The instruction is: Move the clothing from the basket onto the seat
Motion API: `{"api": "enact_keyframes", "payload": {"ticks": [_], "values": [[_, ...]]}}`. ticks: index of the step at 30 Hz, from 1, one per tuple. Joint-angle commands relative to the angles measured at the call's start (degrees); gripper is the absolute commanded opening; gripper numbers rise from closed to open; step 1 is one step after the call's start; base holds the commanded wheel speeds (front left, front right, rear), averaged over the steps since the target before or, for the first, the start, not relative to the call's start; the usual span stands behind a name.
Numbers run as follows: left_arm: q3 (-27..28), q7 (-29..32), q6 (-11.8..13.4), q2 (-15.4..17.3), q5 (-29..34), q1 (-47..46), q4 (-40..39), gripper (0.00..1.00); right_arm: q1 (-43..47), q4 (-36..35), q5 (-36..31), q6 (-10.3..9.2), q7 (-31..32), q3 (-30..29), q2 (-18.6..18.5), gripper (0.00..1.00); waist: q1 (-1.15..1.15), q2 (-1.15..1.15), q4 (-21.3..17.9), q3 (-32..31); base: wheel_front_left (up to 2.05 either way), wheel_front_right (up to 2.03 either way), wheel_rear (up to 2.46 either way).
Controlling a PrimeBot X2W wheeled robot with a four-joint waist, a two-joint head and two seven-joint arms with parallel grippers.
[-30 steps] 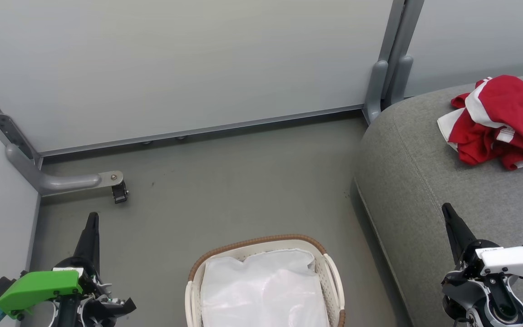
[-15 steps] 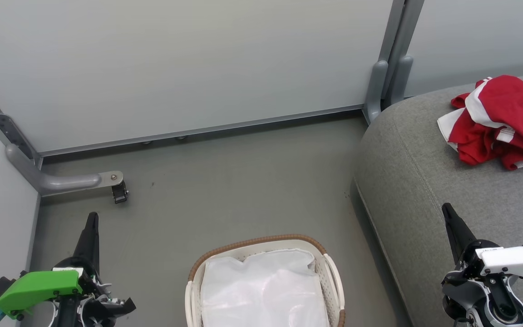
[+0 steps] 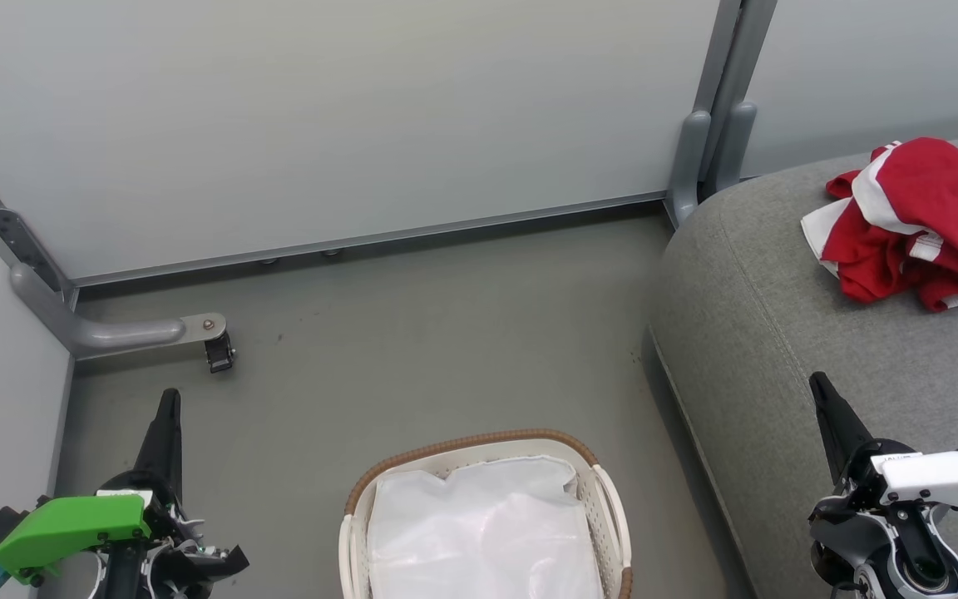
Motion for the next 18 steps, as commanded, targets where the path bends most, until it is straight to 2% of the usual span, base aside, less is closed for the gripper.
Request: {"api": "enact_keyframes", "payload": {"ticks": [1, 18], "values": [[0.2, 0.2, -0.4, 0.0, 0.4, -0.8, -0.1, 0.0, 0.6, -0.2, 0.2, 0.0, 0.2, -0.1, -0.3, 0.0, 0.0, 0.0, 0.0, 0.0, 0.0, 0.0, 0.0], [0.3, 0.2, -0.4, 0.0, 0.4, -0.8, -0.1, 0.0, 0.6, -0.2, 0.2, 0.0, 0.2, -0.1, -0.3, 0.0, 0.0, 0.0, 0.0, 0.0, 0.0, 0.0, 0.0]]}}
